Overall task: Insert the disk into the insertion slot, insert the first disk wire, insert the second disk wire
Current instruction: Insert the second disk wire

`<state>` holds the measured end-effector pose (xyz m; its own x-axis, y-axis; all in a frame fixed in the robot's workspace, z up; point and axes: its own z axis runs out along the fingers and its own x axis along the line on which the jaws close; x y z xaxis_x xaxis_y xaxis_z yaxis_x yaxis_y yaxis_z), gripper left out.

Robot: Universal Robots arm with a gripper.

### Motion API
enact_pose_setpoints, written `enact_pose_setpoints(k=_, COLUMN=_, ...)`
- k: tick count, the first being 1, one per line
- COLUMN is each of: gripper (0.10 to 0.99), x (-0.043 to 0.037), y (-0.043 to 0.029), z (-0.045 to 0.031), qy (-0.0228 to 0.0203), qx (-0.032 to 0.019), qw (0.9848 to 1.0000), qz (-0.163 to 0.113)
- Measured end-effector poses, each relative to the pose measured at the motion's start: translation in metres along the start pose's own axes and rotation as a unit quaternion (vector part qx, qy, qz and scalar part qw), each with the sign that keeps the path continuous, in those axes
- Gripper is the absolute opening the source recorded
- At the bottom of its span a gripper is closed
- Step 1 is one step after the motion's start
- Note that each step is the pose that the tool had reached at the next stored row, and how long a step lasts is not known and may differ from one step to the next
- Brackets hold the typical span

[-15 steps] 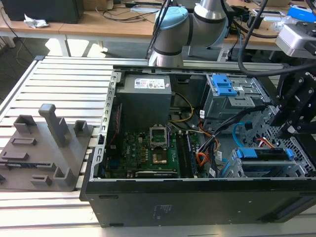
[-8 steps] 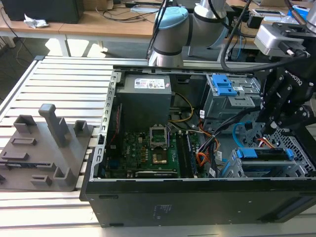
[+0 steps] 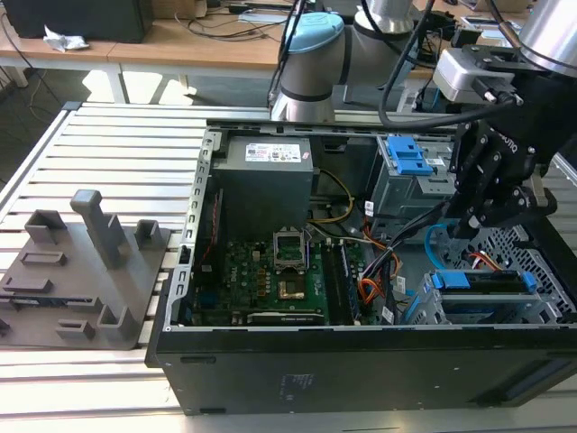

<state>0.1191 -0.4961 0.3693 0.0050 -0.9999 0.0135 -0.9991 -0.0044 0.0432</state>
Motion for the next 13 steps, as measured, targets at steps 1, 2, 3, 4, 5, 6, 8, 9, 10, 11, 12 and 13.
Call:
enact_pose_setpoints(k=1, gripper=0.361, x=-0.0019, y=0.0007, z=0.0011, qy=-0.0003, qx=0.0, qw=1.0, qz=-0.003)
enact_pose_setpoints(k=2, gripper=0.361, x=-0.0038, y=0.0016, z=0.0023, qy=-0.0004, qx=0.0001, qw=1.0, qz=-0.006)
enact_pose_setpoints(k=3, gripper=0.361, x=-0.0049, y=0.0023, z=0.004, qy=-0.0003, qx=0.0002, qw=0.9999, qz=-0.013)
enact_pose_setpoints(k=4, gripper=0.361, x=-0.0055, y=0.0024, z=0.0053, qy=0.0003, qx=0.0003, qw=0.9997, qz=-0.024)
enact_pose_setpoints(k=5, gripper=0.361, x=-0.0061, y=0.0026, z=0.0066, qy=0.0007, qx=0.0005, qw=0.9994, qz=-0.034)
enact_pose_setpoints(k=6, gripper=0.361, x=-0.007, y=0.0025, z=0.0083, qy=0.0011, qx=0.0006, qw=0.9991, qz=-0.042)
enact_pose_setpoints(k=8, gripper=0.361, x=-0.0084, y=0.0024, z=0.0119, qy=0.003, qx=0.0006, qw=0.9986, qz=-0.052)
enact_pose_setpoints(k=9, gripper=0.361, x=-0.0085, y=0.0023, z=0.0131, qy=0.0032, qx=0.0006, qw=0.9986, qz=-0.054)
enact_pose_setpoints(k=10, gripper=0.361, x=-0.0085, y=0.0023, z=0.0139, qy=0.0033, qx=0.0006, qw=0.9985, qz=-0.054)
enact_pose_setpoints(k=11, gripper=0.361, x=-0.0085, y=0.0023, z=0.0139, qy=0.0035, qx=0.0006, qw=0.9985, qz=-0.054)
enact_pose_setpoints(k=12, gripper=0.361, x=-0.0085, y=0.0023, z=0.014, qy=0.0035, qx=0.0006, qw=0.9985, qz=-0.054)
enact_pose_setpoints(k=13, gripper=0.361, x=-0.0085, y=0.0023, z=0.0141, qy=0.0034, qx=0.0006, qw=0.9985, qz=-0.054)
